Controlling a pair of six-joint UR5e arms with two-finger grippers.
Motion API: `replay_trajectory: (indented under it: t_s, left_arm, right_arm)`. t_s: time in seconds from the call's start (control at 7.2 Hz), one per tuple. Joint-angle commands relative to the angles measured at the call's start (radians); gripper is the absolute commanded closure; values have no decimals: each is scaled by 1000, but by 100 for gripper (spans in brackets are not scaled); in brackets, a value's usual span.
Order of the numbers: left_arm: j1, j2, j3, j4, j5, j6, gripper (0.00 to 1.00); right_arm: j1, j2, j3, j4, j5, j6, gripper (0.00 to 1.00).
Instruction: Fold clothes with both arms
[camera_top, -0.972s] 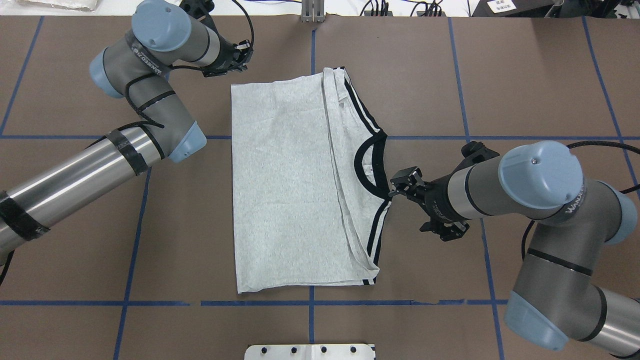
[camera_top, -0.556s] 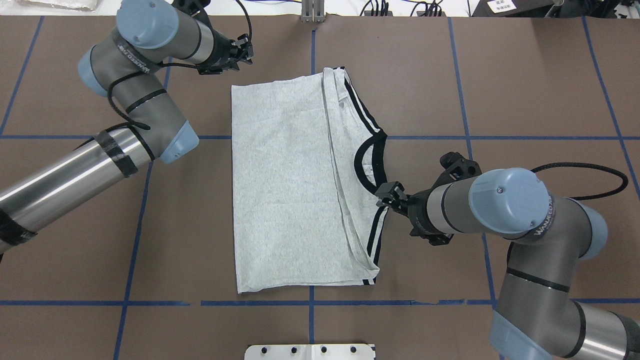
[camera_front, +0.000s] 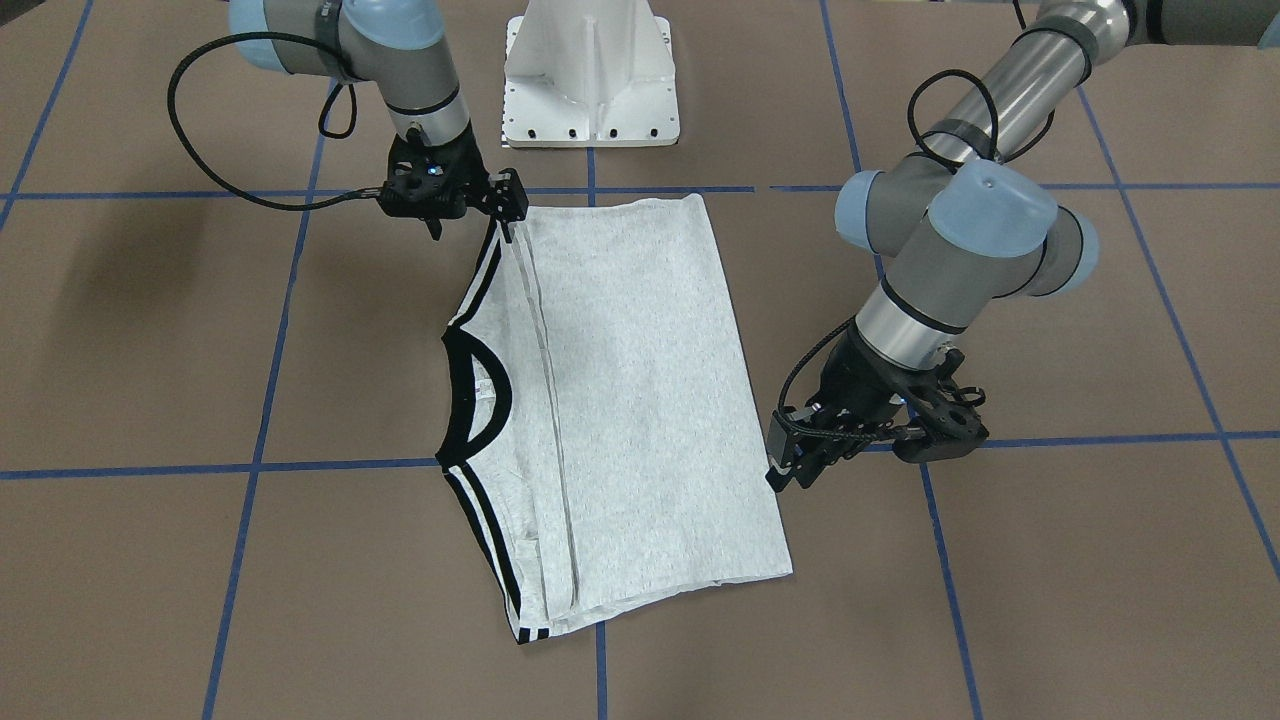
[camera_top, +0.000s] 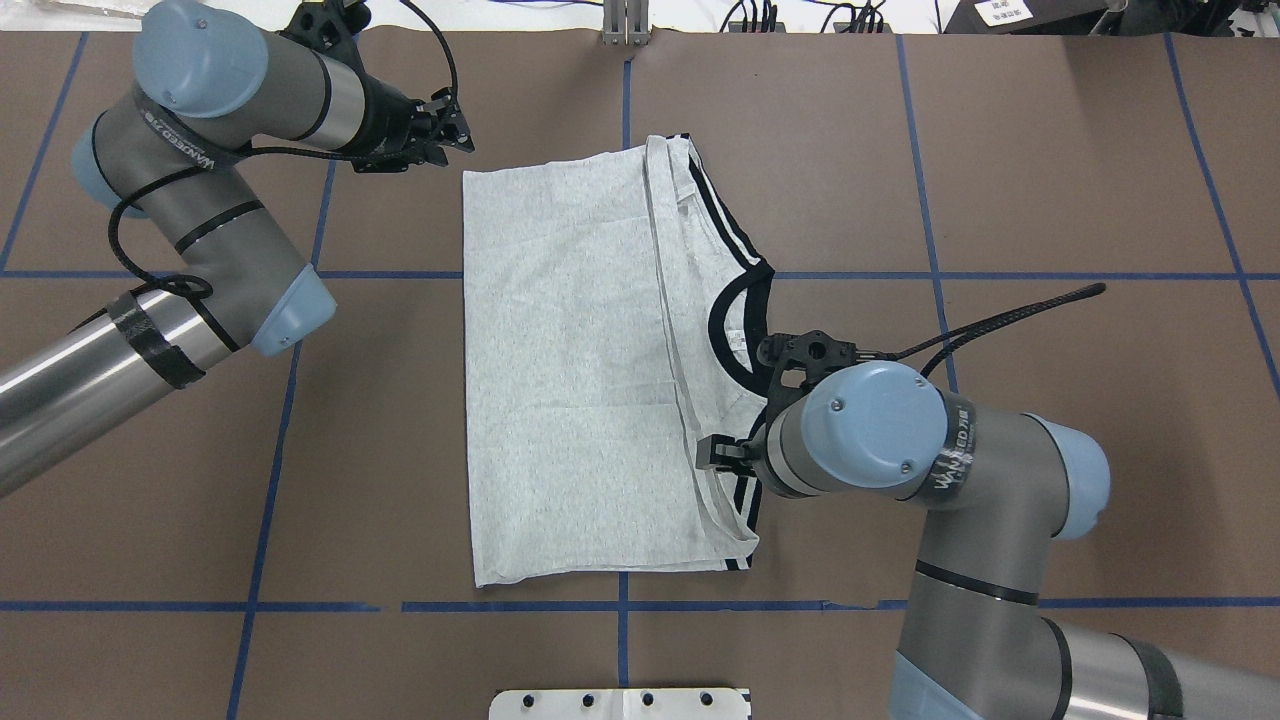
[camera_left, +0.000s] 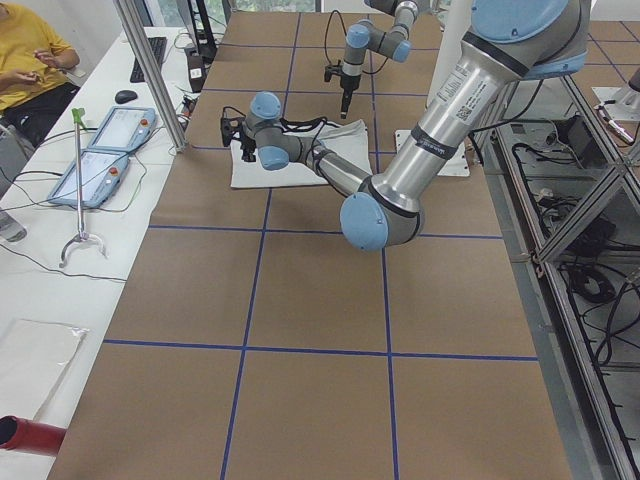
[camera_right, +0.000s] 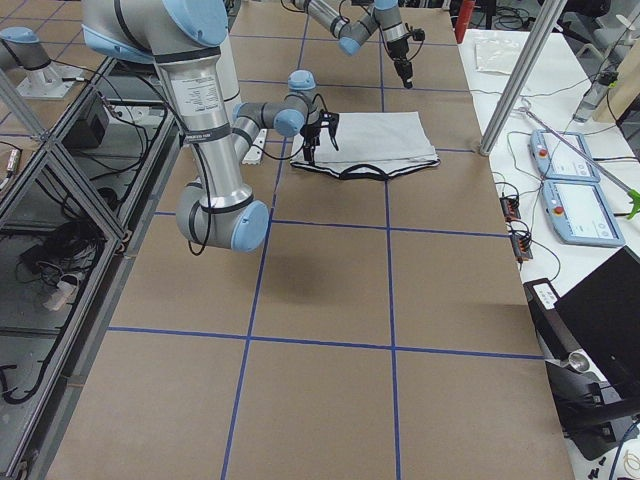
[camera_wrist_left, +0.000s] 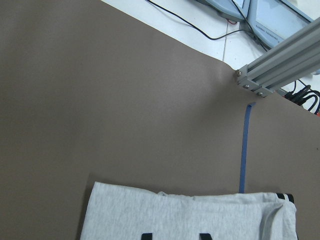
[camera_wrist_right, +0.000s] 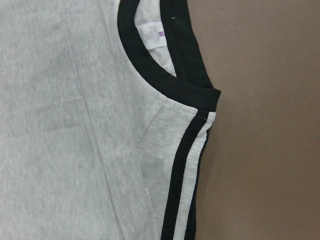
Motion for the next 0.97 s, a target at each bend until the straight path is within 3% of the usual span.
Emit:
replay_trajectory:
  t_s: [0.0,0.28,0.83]
  left_arm:
    - [-2,14,-13,-2,-1,0,57]
    - [-1,16,-22,4,-3,0,57]
    - [-2,29,-22,-3,-3,0,57]
  right_arm:
    - [-8,56,-47,-65,-29,-248,0]
    - [-15,120,-113,-101,-61,-351,0]
    - [-48,146,-182,-101,-115,-459,0]
